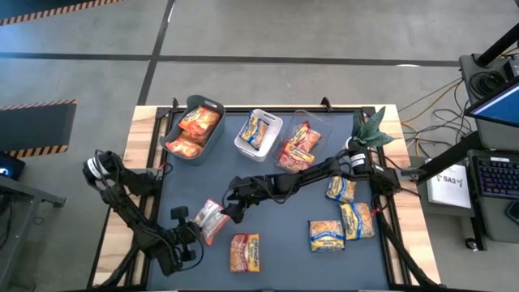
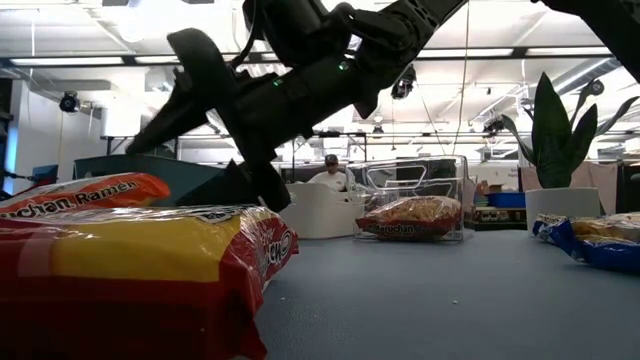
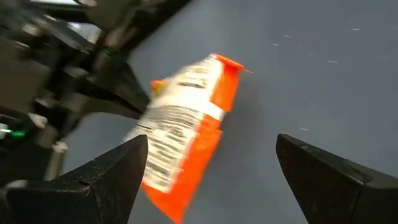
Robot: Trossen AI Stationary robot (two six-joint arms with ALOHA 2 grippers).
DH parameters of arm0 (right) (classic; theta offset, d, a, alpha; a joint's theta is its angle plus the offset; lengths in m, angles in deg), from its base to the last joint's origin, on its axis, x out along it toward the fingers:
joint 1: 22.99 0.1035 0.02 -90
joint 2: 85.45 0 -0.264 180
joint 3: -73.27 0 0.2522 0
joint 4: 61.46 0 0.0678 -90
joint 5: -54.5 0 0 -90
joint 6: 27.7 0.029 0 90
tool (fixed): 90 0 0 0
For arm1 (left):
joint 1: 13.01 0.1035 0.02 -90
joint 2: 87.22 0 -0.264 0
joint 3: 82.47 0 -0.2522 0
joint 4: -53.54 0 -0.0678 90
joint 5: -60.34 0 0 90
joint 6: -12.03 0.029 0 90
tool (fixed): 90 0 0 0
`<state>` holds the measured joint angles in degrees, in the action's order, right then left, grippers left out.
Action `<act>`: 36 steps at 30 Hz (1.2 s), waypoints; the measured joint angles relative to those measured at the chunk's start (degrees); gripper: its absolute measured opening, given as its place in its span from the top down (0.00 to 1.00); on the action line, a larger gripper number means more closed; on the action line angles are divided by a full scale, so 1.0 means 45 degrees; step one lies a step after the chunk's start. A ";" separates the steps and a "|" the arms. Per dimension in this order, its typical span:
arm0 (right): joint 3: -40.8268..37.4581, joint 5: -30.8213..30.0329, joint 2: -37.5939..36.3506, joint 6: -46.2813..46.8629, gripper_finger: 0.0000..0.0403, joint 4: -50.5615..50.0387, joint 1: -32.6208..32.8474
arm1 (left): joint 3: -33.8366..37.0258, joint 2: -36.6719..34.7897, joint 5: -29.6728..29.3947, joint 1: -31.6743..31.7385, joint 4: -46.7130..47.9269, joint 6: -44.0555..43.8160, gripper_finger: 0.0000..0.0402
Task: Sort Maruchan noodles
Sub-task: Put the orange noodle pack into the blue bin
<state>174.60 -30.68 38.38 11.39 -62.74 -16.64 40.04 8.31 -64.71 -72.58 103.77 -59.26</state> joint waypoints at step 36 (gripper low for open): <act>0.2488 0.2266 0.2749 0.0952 0.23 0.2239 0.0253 | 0.0015 0.0019 -0.0053 0.0010 -0.0393 -0.0423 1.00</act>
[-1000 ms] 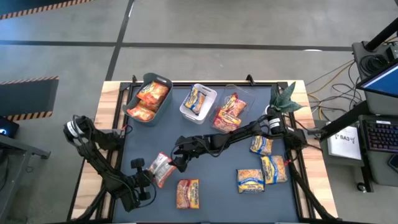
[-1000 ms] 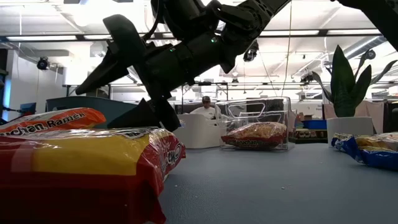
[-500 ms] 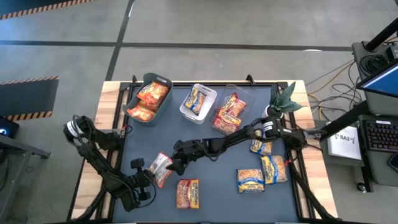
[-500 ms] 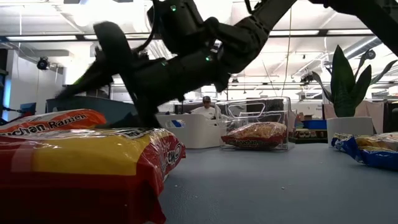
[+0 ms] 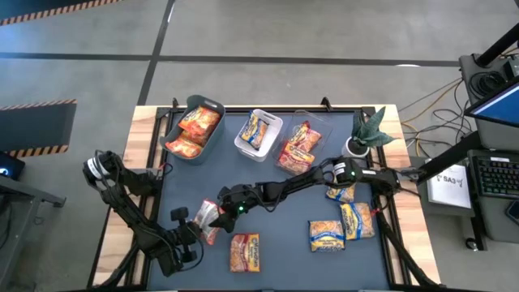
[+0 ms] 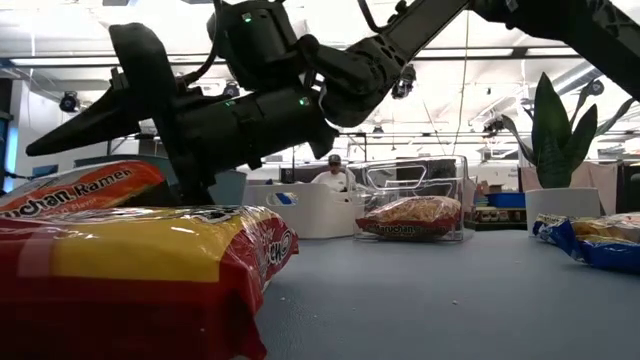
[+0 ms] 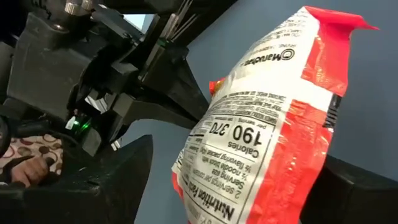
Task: Sort Maruchan noodles
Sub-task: Put the orange noodle pack into the blue bin
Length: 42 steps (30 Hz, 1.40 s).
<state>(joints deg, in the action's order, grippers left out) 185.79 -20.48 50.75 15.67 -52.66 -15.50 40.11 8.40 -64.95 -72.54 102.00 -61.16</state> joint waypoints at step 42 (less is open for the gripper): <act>-0.0201 0.0532 -0.0549 -0.2377 0.69 -0.0660 -0.0029 | -0.3922 -0.0565 -0.0344 -0.0322 0.3734 0.2262 1.00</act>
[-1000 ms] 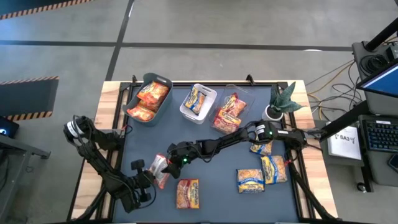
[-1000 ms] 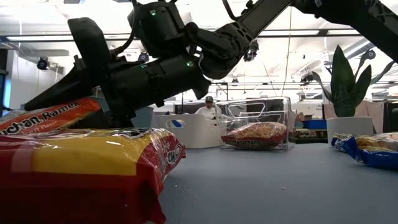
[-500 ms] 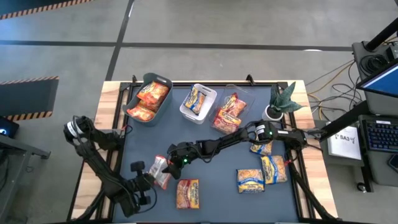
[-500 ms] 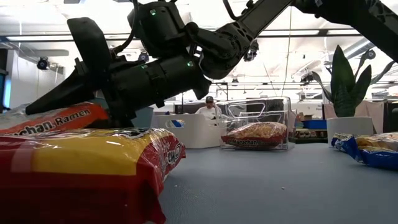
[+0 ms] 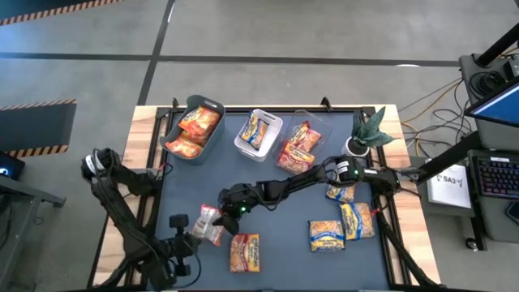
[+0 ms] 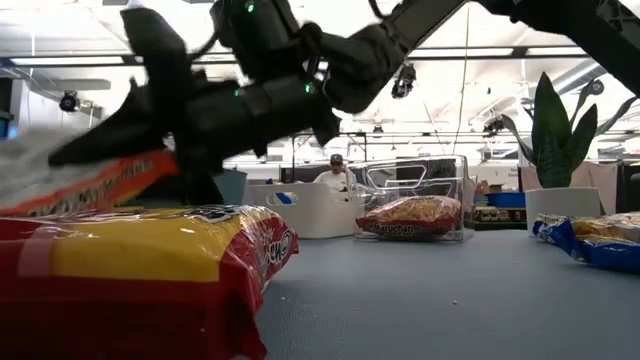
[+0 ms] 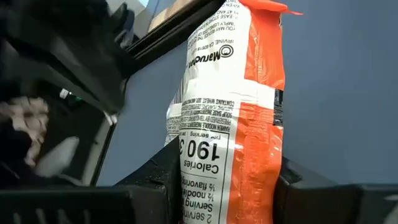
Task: Sort Maruchan noodles
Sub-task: Put the orange noodle pack into the blue bin
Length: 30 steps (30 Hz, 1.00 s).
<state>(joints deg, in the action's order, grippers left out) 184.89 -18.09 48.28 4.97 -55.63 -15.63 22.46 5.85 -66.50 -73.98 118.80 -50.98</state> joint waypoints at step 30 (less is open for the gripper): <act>-0.7780 -0.7873 -0.7776 -0.6771 0.72 0.0640 0.1783 | 0.2169 -0.5228 -0.4487 0.2934 -0.3800 0.5572 0.95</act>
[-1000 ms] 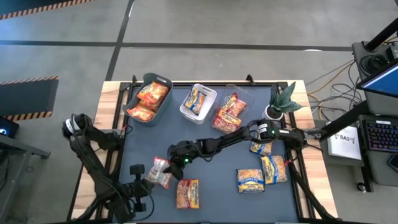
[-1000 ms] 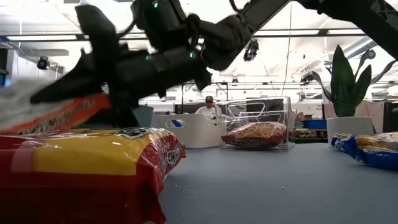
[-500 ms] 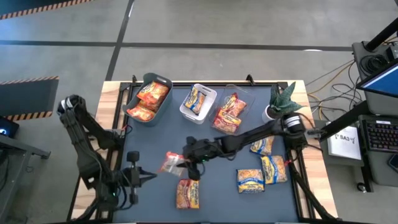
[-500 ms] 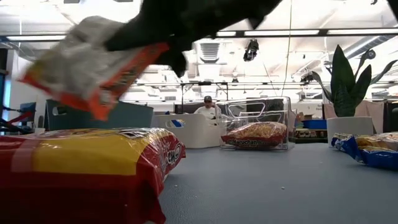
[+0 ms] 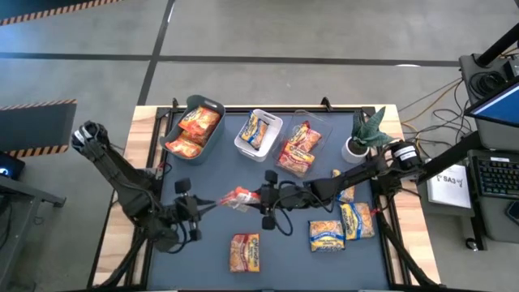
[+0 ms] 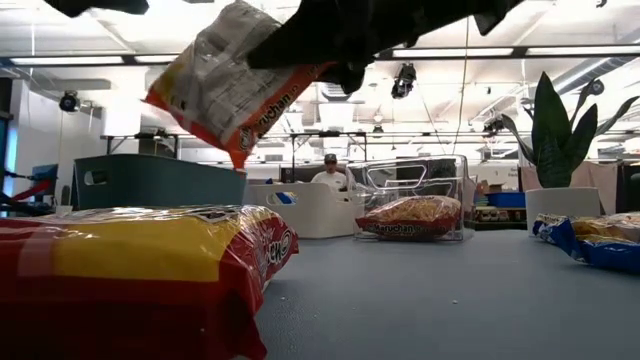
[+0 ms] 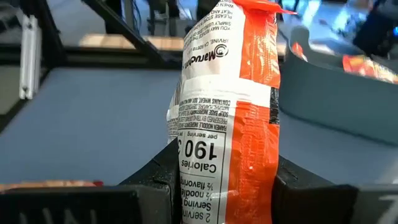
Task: Sort Maruchan noodles
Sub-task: Put the orange noodle pack into the blue bin
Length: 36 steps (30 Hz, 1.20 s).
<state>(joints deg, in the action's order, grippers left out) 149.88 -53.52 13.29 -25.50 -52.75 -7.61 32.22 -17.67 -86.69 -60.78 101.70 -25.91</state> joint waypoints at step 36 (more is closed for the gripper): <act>0.0135 0.1010 0.0107 -0.4569 0.72 0.0793 0.0050 | 0.0083 0.1762 0.1508 0.1972 -0.3214 0.1300 0.49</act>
<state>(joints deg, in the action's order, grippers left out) 150.49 -48.98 13.77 -46.06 -49.18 -7.39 32.59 -9.74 -79.90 -51.91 87.23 -20.06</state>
